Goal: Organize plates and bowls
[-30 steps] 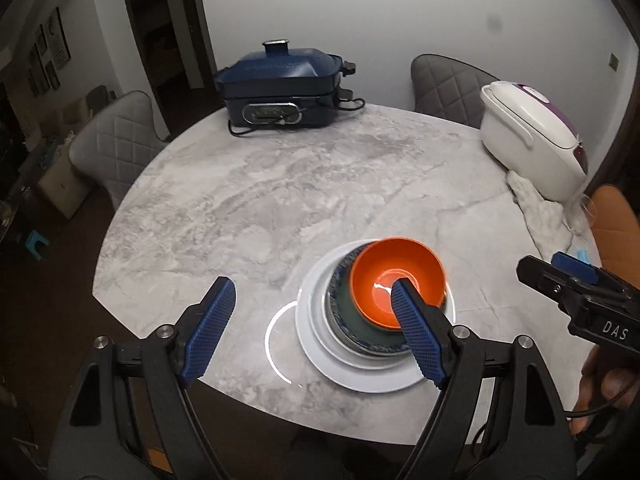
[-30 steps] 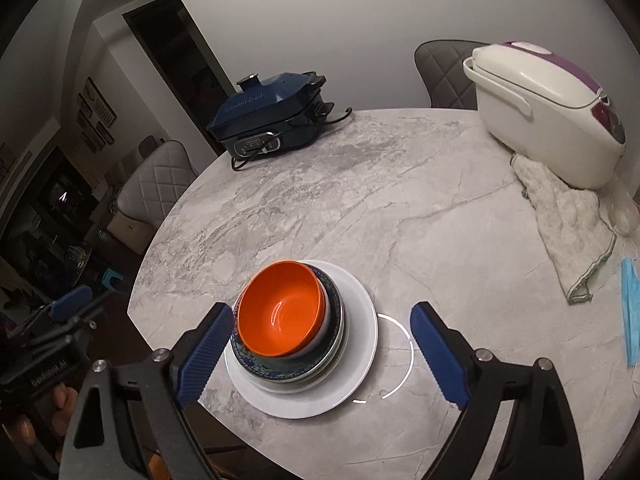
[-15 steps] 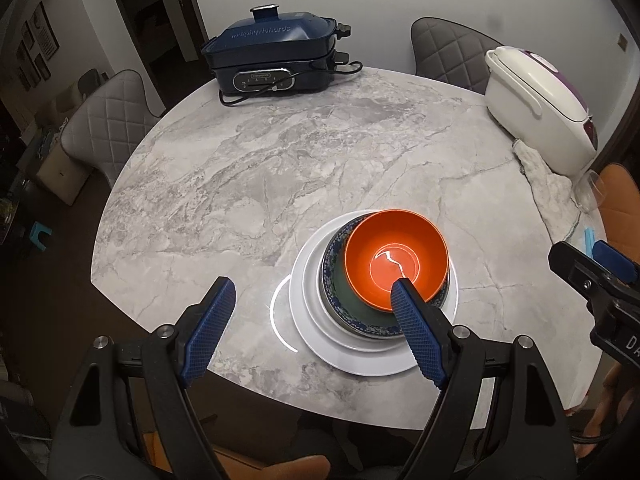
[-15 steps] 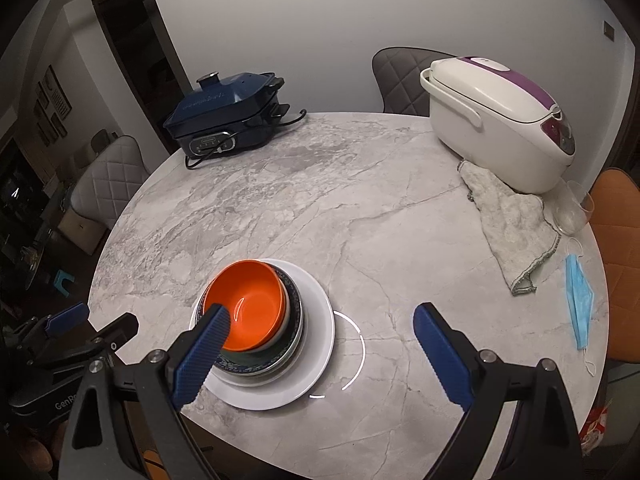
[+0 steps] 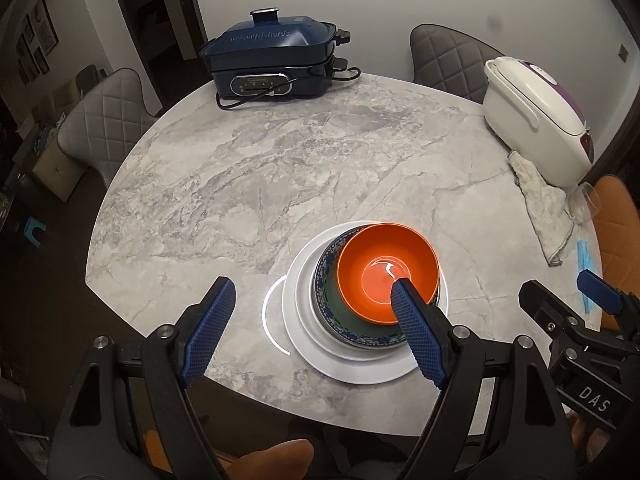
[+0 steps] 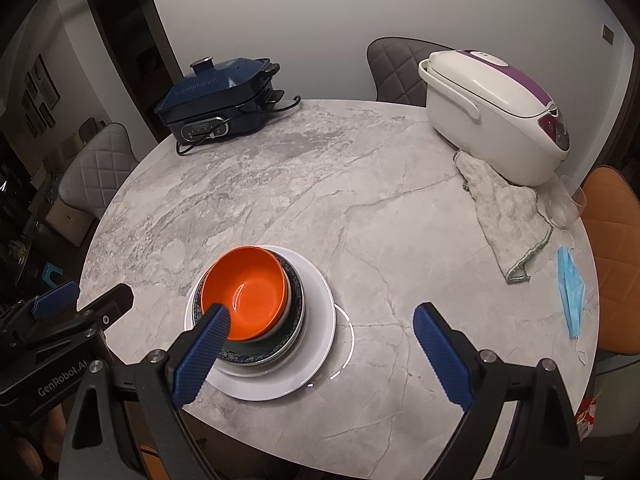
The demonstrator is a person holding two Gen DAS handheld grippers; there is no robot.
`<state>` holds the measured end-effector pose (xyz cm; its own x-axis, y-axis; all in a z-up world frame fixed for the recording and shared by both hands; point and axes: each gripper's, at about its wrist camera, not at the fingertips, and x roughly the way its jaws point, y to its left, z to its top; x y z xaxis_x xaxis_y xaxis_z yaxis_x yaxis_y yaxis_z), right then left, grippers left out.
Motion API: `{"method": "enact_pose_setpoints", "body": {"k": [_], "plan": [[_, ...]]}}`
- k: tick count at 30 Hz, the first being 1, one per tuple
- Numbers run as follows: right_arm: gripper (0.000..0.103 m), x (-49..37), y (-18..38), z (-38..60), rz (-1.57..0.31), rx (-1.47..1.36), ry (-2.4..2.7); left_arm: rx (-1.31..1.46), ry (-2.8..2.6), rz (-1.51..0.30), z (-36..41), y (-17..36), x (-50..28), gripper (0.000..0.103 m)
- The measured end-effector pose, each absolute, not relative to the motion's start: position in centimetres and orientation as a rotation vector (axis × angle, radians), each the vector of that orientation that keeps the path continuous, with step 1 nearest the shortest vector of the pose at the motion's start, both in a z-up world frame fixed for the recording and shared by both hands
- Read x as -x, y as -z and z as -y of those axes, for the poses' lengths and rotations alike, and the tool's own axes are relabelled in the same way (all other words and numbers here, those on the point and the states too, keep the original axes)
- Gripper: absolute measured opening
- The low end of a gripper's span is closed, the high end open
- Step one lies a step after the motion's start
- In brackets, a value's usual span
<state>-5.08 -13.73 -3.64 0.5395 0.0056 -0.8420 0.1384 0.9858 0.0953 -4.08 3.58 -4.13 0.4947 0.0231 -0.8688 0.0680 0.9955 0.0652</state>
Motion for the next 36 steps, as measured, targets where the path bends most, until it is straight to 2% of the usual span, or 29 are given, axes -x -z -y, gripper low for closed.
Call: {"method": "enact_pose_setpoints", "body": {"k": [36], "plan": [[0.095, 4.1, 4.6, 12.5, -1.041, -0.127, 0.053, -0.06, 0.031, -1.07, -3.8, 4.8, 3.5, 0.079]]}}
